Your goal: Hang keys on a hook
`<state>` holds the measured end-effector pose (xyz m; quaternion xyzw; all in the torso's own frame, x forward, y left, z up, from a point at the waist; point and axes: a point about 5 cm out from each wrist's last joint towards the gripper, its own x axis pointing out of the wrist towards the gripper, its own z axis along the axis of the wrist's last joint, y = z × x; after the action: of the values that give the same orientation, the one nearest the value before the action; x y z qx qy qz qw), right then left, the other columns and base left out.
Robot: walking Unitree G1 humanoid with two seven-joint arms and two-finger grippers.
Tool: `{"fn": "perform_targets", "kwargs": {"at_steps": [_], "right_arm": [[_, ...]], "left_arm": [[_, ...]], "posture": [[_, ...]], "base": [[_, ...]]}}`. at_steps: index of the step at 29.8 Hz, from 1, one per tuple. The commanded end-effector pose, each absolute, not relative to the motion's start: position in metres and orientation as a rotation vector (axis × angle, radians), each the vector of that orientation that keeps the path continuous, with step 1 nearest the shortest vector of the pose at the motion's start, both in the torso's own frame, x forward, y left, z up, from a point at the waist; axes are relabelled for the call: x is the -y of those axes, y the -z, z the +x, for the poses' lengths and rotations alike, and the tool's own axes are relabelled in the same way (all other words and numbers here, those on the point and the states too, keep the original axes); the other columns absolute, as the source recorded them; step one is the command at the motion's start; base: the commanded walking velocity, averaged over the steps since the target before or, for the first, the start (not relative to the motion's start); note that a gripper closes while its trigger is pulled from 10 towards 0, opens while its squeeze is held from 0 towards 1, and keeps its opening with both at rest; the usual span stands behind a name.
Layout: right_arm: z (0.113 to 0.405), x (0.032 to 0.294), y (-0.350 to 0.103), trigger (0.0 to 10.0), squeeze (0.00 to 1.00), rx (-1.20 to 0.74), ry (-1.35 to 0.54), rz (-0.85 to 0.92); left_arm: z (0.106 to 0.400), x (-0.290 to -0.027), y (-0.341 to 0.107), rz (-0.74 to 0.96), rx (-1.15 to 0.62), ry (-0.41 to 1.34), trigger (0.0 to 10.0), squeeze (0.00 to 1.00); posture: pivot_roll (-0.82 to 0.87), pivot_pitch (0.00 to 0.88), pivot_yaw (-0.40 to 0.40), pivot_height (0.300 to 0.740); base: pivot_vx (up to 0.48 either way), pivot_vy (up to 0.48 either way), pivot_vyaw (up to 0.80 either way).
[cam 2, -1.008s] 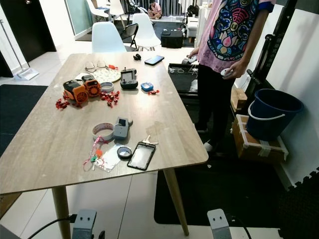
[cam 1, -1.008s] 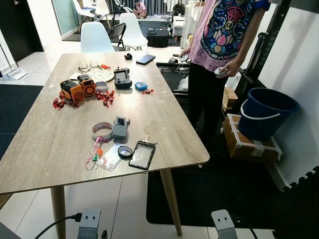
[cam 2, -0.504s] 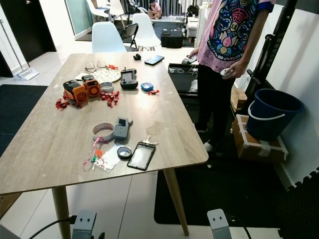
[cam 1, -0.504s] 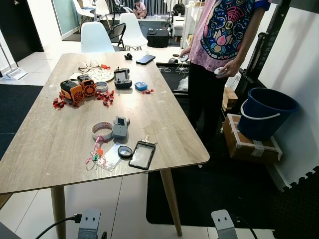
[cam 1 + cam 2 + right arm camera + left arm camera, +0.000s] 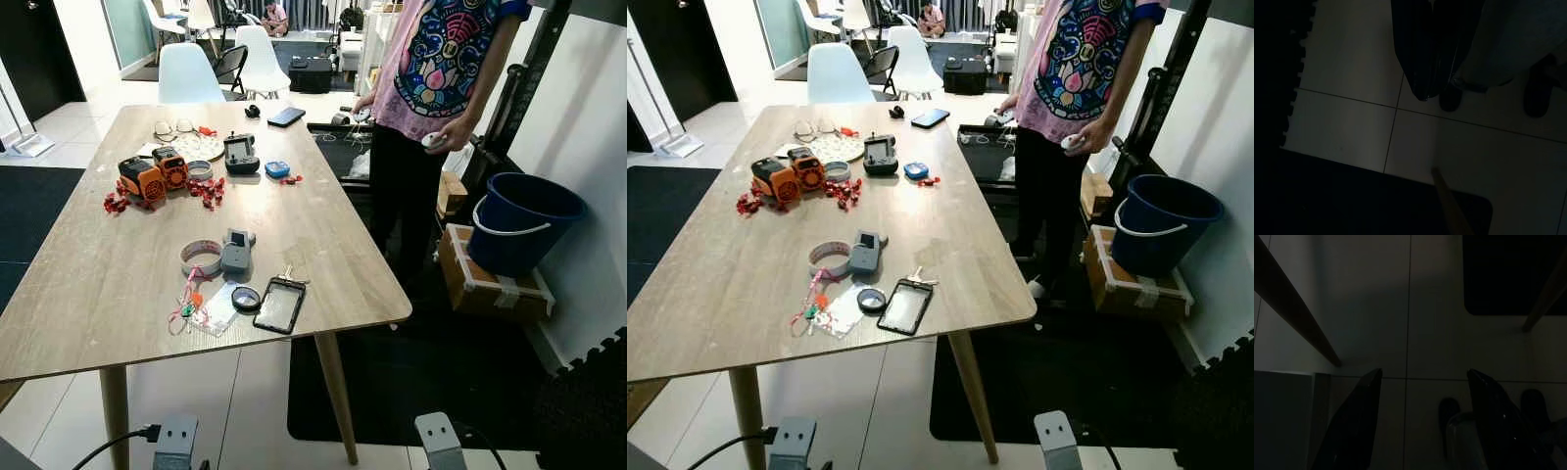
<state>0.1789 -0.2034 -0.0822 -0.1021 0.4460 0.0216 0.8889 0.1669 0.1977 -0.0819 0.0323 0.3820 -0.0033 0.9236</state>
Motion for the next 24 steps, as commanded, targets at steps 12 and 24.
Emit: {"fn": "perform_targets", "kwargs": {"at_steps": [12, 24], "right_arm": [[0.1829, 0.2002, 0.0809, 10.0, 0.00, -0.918, -0.058, -0.224], [0.1844, 0.1991, 0.0802, 10.0, 0.00, -0.911, -0.065, -0.230]], "left_arm": [[0.1646, -0.2023, 0.0827, 0.078, -0.801, 0.009, 10.0, 0.00], [0.1652, -0.1960, 0.0820, 0.079, -0.772, 0.020, 10.0, 0.00]], "posture": [[0.02, 0.000, -0.025, 0.740], [0.02, 0.000, -0.028, 0.740]], "base": [[0.000, 0.000, 0.00], [0.000, 0.000, 0.00]]}}
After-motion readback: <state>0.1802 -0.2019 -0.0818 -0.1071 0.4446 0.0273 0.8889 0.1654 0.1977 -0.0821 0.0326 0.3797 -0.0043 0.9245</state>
